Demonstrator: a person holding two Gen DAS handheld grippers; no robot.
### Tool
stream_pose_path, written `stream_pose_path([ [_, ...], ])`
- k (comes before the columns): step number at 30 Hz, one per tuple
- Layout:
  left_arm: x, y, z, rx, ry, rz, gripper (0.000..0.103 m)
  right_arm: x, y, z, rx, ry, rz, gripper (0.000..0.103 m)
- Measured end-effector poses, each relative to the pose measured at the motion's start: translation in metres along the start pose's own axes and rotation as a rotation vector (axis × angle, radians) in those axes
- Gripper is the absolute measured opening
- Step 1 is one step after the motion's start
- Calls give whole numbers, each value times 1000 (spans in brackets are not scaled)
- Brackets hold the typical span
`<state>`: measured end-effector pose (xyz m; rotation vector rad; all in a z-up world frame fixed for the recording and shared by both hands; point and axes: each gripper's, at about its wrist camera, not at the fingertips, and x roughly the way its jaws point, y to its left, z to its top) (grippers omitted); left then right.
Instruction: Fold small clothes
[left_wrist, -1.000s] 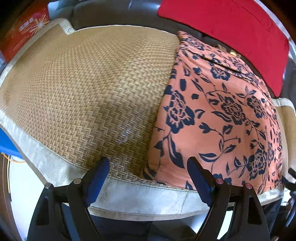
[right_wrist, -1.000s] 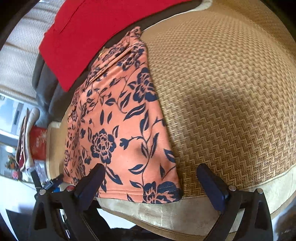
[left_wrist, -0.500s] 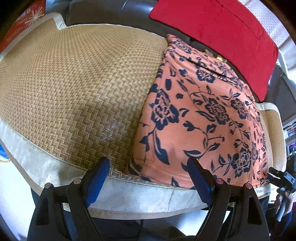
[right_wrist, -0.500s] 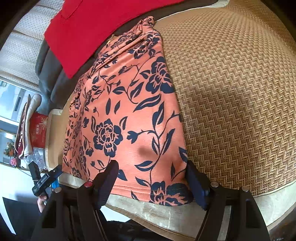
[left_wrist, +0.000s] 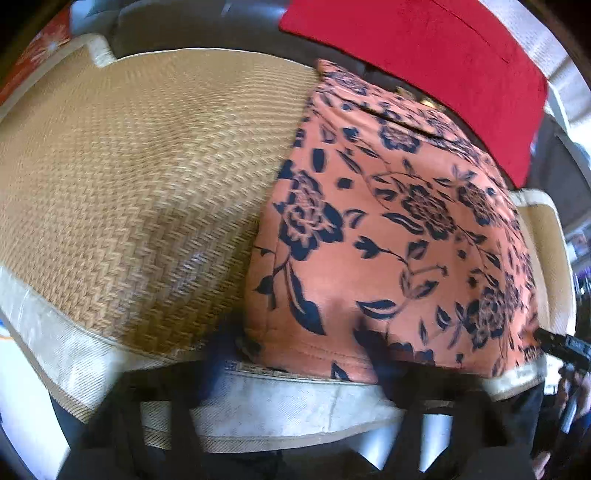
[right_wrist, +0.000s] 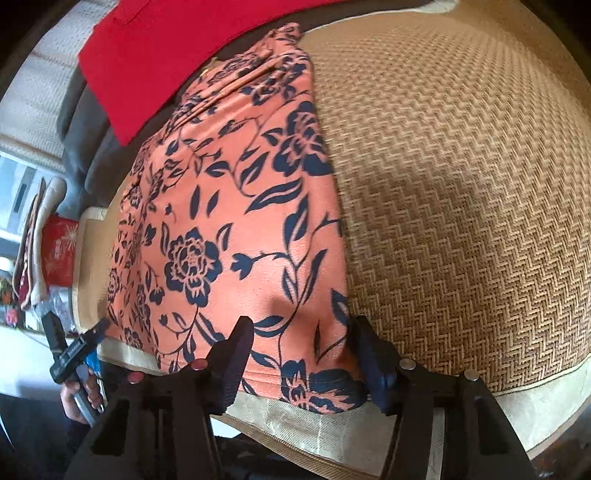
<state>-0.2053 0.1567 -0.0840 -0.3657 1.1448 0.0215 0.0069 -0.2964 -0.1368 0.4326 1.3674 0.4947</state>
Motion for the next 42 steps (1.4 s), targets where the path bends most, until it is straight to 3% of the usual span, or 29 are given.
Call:
stream_pose_path([
  [2, 4, -3, 1, 20, 23, -4, 9, 2, 3, -1, -29, 5, -13, 51],
  [3, 3, -6, 2, 28, 16, -3, 8, 4, 2, -2, -32, 10, -12, 24],
  [4, -3, -9, 3, 33, -2, -10, 8, 5, 1, -2, -24, 20, -3, 10],
  [9, -48, -7, 12, 11, -133, -73, 8, -27, -2, -1, 49, -60, 169, 10],
  [11, -33, 0, 14, 9, -100, -59, 9, -24, -15, 1, 97, -62, 183, 14],
  [13, -10, 8, 10, -9, -36, -26, 10, -6, -27, 0, 134, -6, 169, 14],
  [15, 9, 7, 4, -18, 31, 25, 23, 8, -31, -4, 153, 18, 197, 14],
  [16, 11, 6, 1, -18, 27, 26, 26, 8, -30, -3, 159, 18, 215, 17],
  [18, 9, 1, -1, -9, 8, -5, 43, 11, -31, -2, 188, 21, 230, 23],
  [19, 7, -2, -2, 5, 7, 9, 41, 13, -32, -1, 195, 23, 239, 23],
  [20, 6, -5, -2, 30, 11, 29, 7, 14, -31, 0, 190, 25, 241, 23],
  [21, 5, -8, 0, 33, 15, 20, 8, 15, -30, 0, 181, 24, 243, 21],
  [22, -8, -6, 3, 4, -21, -12, 8, 13, -31, 0, 199, 24, 278, 8],
  [26, -33, 3, 9, -24, -82, -57, 8, -19, -30, -4, 245, -75, 433, 8],
  [28, -18, 14, 6, -35, -26, -44, 8, -17, -37, -6, 255, -76, 407, 8],
  [30, 3, 21, 6, -67, 53, -30, 8, 4, -50, -9, 305, -21, 385, 6],
  [31, 1, 20, 8, -67, 51, -28, 8, 13, -55, -12, 329, 7, 372, 7],
  [33, -17, 7, 18, -39, -15, -33, 8, 0, -43, -6, 308, -26, 426, 8],
  [35, -29, -1, 33, -27, -50, -55, 8, -19, -32, 4, 263, -64, 472, 8],
  [38, -24, -5, 68, -40, -32, -114, 8, -32, -31, 26, 274, -60, 509, 8],
  [42, -53, -28, 141, 26, -156, -215, 8, -49, -20, 93, 237, -129, 618, 8],
])
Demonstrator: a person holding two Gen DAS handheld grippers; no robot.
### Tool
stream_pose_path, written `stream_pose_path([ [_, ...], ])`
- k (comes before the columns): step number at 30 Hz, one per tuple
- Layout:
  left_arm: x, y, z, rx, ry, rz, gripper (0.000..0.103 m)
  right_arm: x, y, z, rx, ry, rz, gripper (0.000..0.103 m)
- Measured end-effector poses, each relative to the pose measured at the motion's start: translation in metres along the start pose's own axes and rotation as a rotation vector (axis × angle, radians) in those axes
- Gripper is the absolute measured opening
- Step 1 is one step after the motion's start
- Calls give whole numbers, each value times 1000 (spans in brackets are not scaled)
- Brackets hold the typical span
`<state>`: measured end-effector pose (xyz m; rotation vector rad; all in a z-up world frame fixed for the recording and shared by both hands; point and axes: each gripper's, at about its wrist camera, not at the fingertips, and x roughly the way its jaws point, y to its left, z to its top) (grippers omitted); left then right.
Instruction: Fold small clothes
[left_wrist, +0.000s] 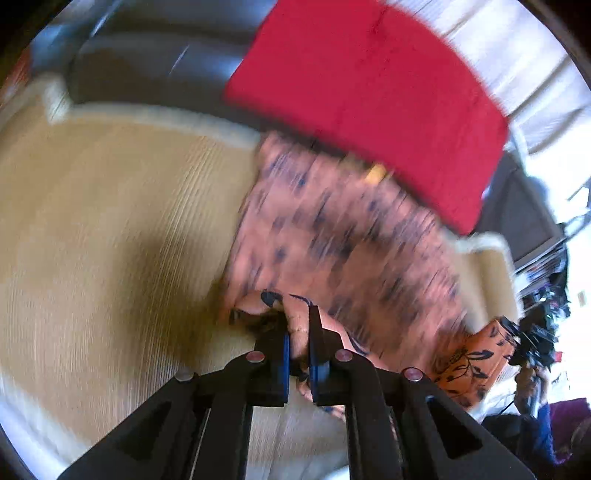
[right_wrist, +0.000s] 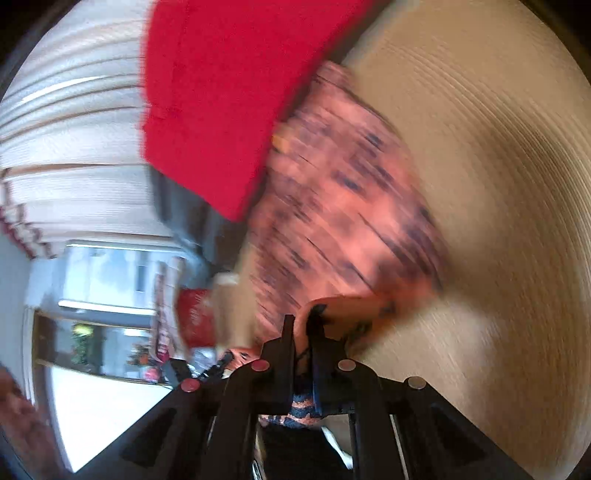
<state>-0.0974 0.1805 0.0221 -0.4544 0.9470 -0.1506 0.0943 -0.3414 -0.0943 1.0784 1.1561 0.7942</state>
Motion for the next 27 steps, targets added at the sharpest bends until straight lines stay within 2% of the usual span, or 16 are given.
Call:
stream_pose_path([
  [2, 4, -17, 62, 31, -114, -31, 9, 1, 31, 51, -65, -61, 58, 8],
  [3, 9, -23, 84, 42, -162, -40, 12, 1, 43, 74, -96, -103, 69, 8],
  [4, 18, -29, 108, 62, -222, -38, 15, -2, 54, 101, -116, -170, 73, 10],
  [5, 33, -32, 128, 78, -250, -8, 43, -2, 59, 132, -102, -254, 68, 15],
  [6, 50, -32, 143, 72, -252, 61, 76, 4, 60, 157, -100, -302, 44, 48],
  [7, 67, -27, 151, 37, -244, 143, 84, 16, 58, 176, -114, -289, 11, 94],
  [8, 80, -20, 154, 17, -241, 184, 85, 23, 55, 185, -116, -286, -49, 95],
  [9, 89, -11, 151, 15, -228, 218, 85, 28, 48, 187, -116, -318, -182, 95],
  [10, 91, -3, 145, 6, -217, 247, 85, 31, 45, 184, -122, -315, -226, 95],
  [12, 85, 16, 116, -2, -240, 229, 85, 36, 33, 159, -152, -260, -221, 95],
  [13, 87, 22, 105, 21, -228, 235, 85, 41, 32, 136, -229, -213, -271, 95],
  [16, 111, 31, 92, 90, -122, 302, 85, 51, 26, 111, -339, -147, -381, 90],
  [19, 123, 29, 98, 103, -96, 261, 85, 62, 30, 114, -377, -99, -362, 80],
  [23, 150, 4, 120, 194, -93, 230, 85, 98, 54, 122, -557, -54, -494, 77],
  [26, 173, -8, 135, 214, -63, 196, 85, 133, 50, 123, -646, 20, -618, 59],
  [27, 178, -10, 138, 219, -59, 192, 85, 141, 43, 122, -651, 46, -644, 37],
])
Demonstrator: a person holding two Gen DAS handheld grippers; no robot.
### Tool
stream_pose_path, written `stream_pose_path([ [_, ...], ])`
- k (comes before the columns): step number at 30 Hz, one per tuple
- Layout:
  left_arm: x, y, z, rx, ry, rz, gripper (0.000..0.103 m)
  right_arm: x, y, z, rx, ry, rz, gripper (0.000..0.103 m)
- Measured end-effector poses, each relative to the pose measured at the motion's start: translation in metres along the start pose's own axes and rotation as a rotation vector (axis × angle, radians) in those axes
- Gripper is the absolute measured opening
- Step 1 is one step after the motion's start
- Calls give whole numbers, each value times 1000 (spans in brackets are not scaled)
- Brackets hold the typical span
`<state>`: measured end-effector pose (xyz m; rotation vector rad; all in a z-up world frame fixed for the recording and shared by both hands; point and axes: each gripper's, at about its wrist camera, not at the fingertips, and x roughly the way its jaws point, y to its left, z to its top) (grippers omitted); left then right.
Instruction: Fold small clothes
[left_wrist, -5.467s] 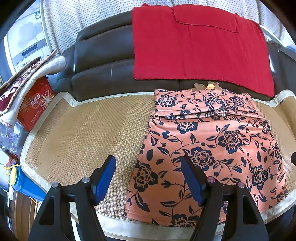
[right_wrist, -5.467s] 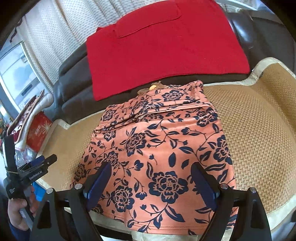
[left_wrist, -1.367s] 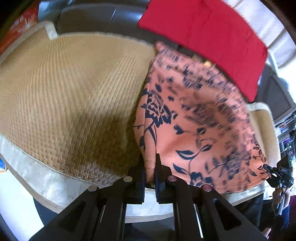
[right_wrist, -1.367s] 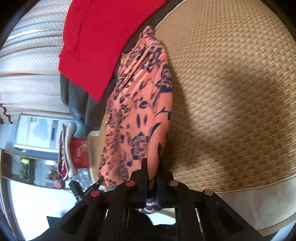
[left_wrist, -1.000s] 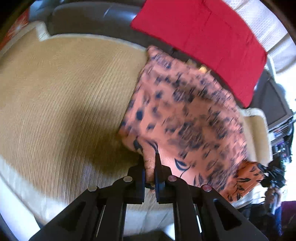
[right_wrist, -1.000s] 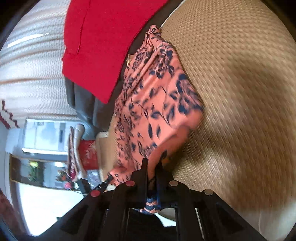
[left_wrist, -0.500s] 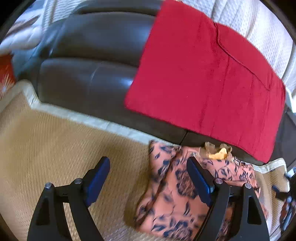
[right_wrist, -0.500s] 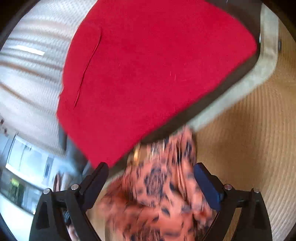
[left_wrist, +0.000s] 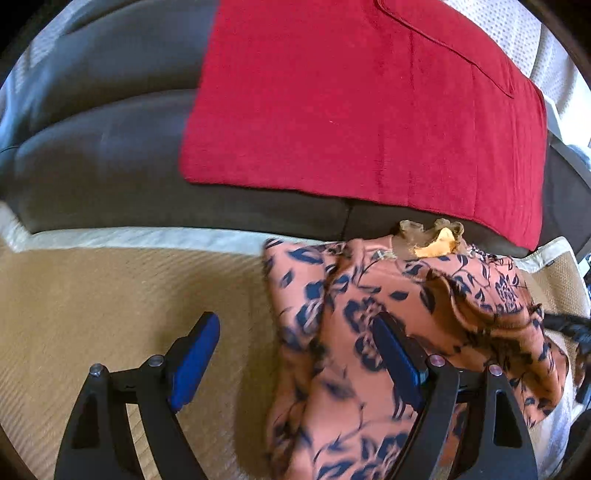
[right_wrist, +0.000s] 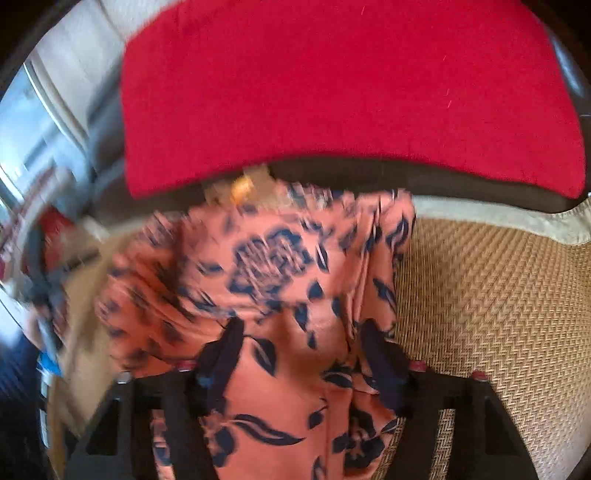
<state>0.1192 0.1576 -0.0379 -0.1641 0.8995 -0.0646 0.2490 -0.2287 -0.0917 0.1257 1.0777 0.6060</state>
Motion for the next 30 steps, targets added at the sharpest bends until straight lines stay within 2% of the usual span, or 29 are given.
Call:
stream_pose_path([
  [1, 8, -4, 4, 11, 6, -5, 85, 7, 0, -2, -6, 11, -15, 31],
  [2, 17, -9, 9, 26, 16, -6, 85, 10, -1, -5, -12, 18, -48, 29],
  [6, 41, -21, 21, 82, 46, -2, 85, 6, -6, -7, 6, 13, -47, 22],
  [11, 81, -45, 34, 149, 122, 24, 84, 6, -2, -2, 12, 6, -42, 21],
  [12, 83, -44, 34, 144, 139, 22, 66, 6, 1, -1, 12, 3, -42, 21],
  [13, 89, -45, 34, 137, 155, 8, 43, 7, 2, -1, 13, 1, -43, 21],
  [14, 98, -46, 34, 131, 204, 14, 4, 6, 3, -2, 12, 2, -45, 21],
  [15, 100, -46, 33, 120, 220, 17, 4, 5, 3, -3, 10, 5, -49, 16],
  [16, 96, -47, 32, 121, 197, 21, 4, 7, 4, -3, 7, 4, -57, 12],
  [18, 78, -52, 31, 142, 138, 31, 3, 2, 5, -3, 1, -12, -75, 10],
  [22, 7, -52, 26, 147, -52, 27, 3, -17, 9, -3, -9, -65, -86, 9],
  [26, -76, -41, 19, 120, -256, 45, 3, -52, 15, 3, -11, -167, -113, 9],
  [28, -101, -34, 22, 111, -322, 58, 3, -72, 15, 14, -10, -240, -139, 9],
  [30, -110, -27, 30, 90, -348, 42, 3, -85, 11, 28, 7, -303, -158, 9],
])
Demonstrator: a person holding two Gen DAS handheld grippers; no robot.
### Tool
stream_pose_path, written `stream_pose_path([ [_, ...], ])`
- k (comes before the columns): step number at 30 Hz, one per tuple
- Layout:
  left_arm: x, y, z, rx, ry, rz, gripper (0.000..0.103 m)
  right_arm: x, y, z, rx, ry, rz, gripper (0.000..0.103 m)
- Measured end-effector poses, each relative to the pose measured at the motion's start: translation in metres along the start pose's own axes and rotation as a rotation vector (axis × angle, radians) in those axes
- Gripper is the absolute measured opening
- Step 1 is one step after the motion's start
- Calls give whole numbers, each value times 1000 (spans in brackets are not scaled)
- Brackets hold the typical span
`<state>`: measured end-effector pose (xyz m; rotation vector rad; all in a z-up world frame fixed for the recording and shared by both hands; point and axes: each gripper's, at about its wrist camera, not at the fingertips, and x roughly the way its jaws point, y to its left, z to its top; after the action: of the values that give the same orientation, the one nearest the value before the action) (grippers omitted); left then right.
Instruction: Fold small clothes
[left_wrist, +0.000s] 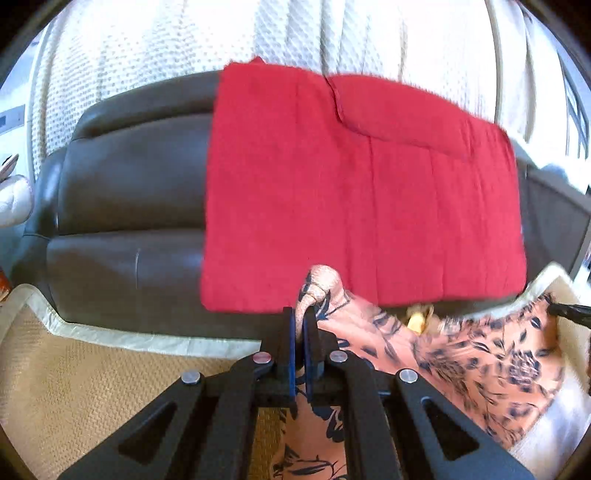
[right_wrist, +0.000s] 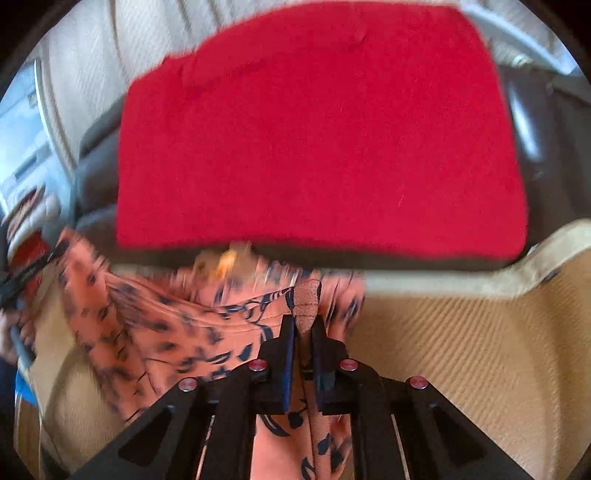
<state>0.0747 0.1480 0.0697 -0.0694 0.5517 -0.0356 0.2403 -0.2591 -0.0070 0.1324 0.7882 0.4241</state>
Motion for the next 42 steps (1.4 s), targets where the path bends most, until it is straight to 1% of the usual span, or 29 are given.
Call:
stream_pose_path([
  [3, 32, 10, 5, -9, 12, 51, 4, 11, -19, 31, 71, -52, -24, 9],
  [4, 57, 15, 0, -33, 68, 39, 5, 25, -27, 39, 88, -57, -52, 9],
  [5, 90, 19, -8, -52, 166, 39, 5, 40, -33, 42, 105, -41, -63, 10],
  [6, 114, 22, -15, -64, 237, 56, 14, 69, -46, 41, 155, 31, -50, 13],
  [7, 145, 24, -29, -53, 344, 75, 26, 87, -53, 38, 191, 80, -38, 14],
  [8, 169, 26, -41, -34, 435, 83, 40, 115, -62, 28, 233, 161, -31, 14],
  [9, 183, 29, -54, -24, 492, 120, 40, 124, -64, 21, 242, 193, -46, 14],
  [10, 184, 33, -62, -19, 501, 152, 40, 128, -66, 12, 255, 207, -59, 15],
  [11, 175, 36, -66, -27, 478, 144, 41, 122, -67, 2, 279, 198, -55, 20],
  [12, 160, 40, -69, -40, 441, 130, 48, 112, -68, -5, 293, 182, -42, 40],
  [13, 141, 45, -72, -53, 408, 124, 53, 98, -68, -15, 307, 166, -30, 74],
  [14, 124, 48, -77, -70, 382, 123, 65, 77, -70, -30, 337, 144, -17, 85],
  [15, 107, 52, -83, -96, 363, 125, 72, 61, -70, -43, 361, 126, -7, 88],
  [17, 75, 56, -101, -175, 355, 85, 74, 33, -69, -75, 415, 155, 55, 88],
  [19, 56, 52, -121, -251, 370, 30, 74, 13, -69, -110, 560, 165, 137, 87],
  [20, 53, 50, -129, -289, 370, 21, 74, 9, -63, -133, 656, 181, 218, 87],
  [22, 57, 41, -142, -366, 390, 5, 74, 11, -53, -154, 765, 181, 282, 87],
  [24, 68, 37, -149, -448, 424, 17, 74, 20, -45, -158, 836, 142, 325, 86],
  [26, 81, 29, -150, -459, 387, 67, 74, 30, -41, -151, 919, 92, 292, 86],
  [27, 93, 24, -150, -472, 400, 68, 69, 35, -39, -146, 932, 88, 283, 84],
  [28, 98, 22, -147, -471, 404, 89, 49, 42, -37, -139, 934, 83, 238, 66],
  [29, 108, 21, -145, -474, 446, 96, 17, 49, -37, -136, 946, 88, 208, 48],
  [30, 116, 23, -144, -502, 480, 93, 16, 59, -38, -135, 959, 126, 189, 18],
  [32, 112, 22, -140, -485, 478, 99, 15, 62, -37, -136, 961, 156, 173, 15],
  [34, 83, 13, -134, -403, 419, 101, 10, 47, -31, -129, 892, 138, 161, 12],
  [37, 33, 4, -150, -338, 376, 101, 9, -1, -22, -128, 751, 106, 130, 12],
  [39, 14, 6, -176, -338, 402, 95, 10, -27, -13, -148, 645, 139, 94, 12],
  [40, 7, 10, -192, -356, 419, 95, 10, -30, -12, -156, 635, 153, 102, 16],
  [42, -8, 21, -213, -379, 421, 140, 13, -43, -20, -193, 679, 182, 174, 17],
])
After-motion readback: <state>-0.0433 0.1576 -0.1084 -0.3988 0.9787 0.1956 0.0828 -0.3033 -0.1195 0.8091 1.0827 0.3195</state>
